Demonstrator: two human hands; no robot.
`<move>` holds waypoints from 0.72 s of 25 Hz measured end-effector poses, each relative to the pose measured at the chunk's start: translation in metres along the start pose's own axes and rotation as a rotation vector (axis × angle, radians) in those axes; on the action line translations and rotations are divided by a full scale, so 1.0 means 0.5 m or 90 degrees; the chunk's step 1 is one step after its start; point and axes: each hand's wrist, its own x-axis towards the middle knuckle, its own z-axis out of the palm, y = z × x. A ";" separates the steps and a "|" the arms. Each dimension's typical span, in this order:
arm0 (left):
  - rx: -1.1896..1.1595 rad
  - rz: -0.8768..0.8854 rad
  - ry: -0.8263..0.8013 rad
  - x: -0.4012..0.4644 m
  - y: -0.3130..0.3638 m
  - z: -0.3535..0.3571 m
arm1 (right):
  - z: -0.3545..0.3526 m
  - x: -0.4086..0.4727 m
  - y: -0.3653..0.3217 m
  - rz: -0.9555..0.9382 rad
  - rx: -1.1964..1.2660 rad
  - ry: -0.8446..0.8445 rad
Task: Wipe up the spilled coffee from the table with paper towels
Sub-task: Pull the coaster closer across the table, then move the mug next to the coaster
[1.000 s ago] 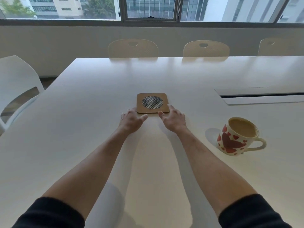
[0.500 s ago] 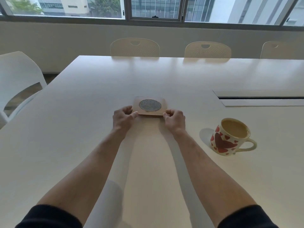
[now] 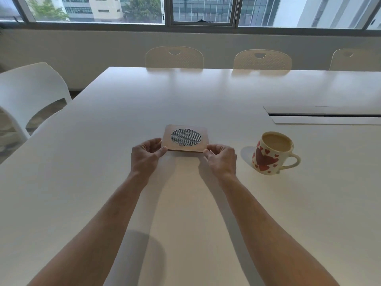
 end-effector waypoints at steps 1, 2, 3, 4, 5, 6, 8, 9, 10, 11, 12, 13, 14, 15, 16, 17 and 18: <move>0.006 0.009 -0.002 -0.017 -0.002 -0.005 | -0.011 -0.018 0.002 -0.002 0.003 -0.006; 0.012 0.014 -0.006 -0.039 -0.002 -0.009 | -0.022 -0.037 0.006 -0.006 0.006 -0.012; 0.015 0.015 -0.007 -0.057 -0.007 -0.014 | -0.034 -0.053 0.010 -0.014 0.006 -0.015; 0.020 0.011 -0.007 -0.075 -0.010 -0.017 | -0.045 -0.068 0.015 -0.021 0.002 -0.017; 0.024 0.008 -0.005 -0.094 -0.016 -0.021 | -0.056 -0.084 0.020 -0.028 -0.003 -0.019; 0.028 0.006 -0.004 -0.110 -0.021 -0.025 | -0.066 -0.098 0.023 -0.031 -0.010 -0.022; 0.033 0.002 -0.001 -0.139 -0.030 -0.033 | -0.083 -0.125 0.031 -0.026 -0.023 -0.038; 0.034 0.002 0.001 -0.150 -0.034 -0.038 | -0.088 -0.137 0.034 -0.024 -0.027 -0.046; 0.034 0.003 0.003 -0.161 -0.034 -0.043 | -0.091 -0.149 0.035 -0.022 -0.030 -0.053; 0.036 0.006 0.005 -0.171 -0.036 -0.050 | -0.091 -0.160 0.036 -0.024 -0.030 -0.056; 0.042 0.007 0.008 -0.179 -0.035 -0.057 | -0.091 -0.169 0.037 -0.027 -0.028 -0.056; 0.048 0.007 0.011 -0.185 -0.035 -0.064 | -0.090 -0.176 0.037 -0.029 -0.023 -0.055; 0.055 0.006 0.012 -0.190 -0.035 -0.073 | -0.088 -0.183 0.039 -0.033 -0.019 -0.054; 0.062 0.006 0.009 -0.193 -0.035 -0.081 | -0.085 -0.190 0.041 -0.038 -0.018 -0.056; 0.071 0.007 0.003 -0.196 -0.035 -0.088 | -0.082 -0.196 0.043 -0.044 -0.020 -0.058; 0.080 0.009 -0.003 -0.196 -0.036 -0.095 | -0.078 -0.200 0.045 -0.050 -0.025 -0.059; 0.092 0.012 -0.010 -0.197 -0.037 -0.100 | -0.074 -0.201 0.047 -0.056 -0.029 -0.060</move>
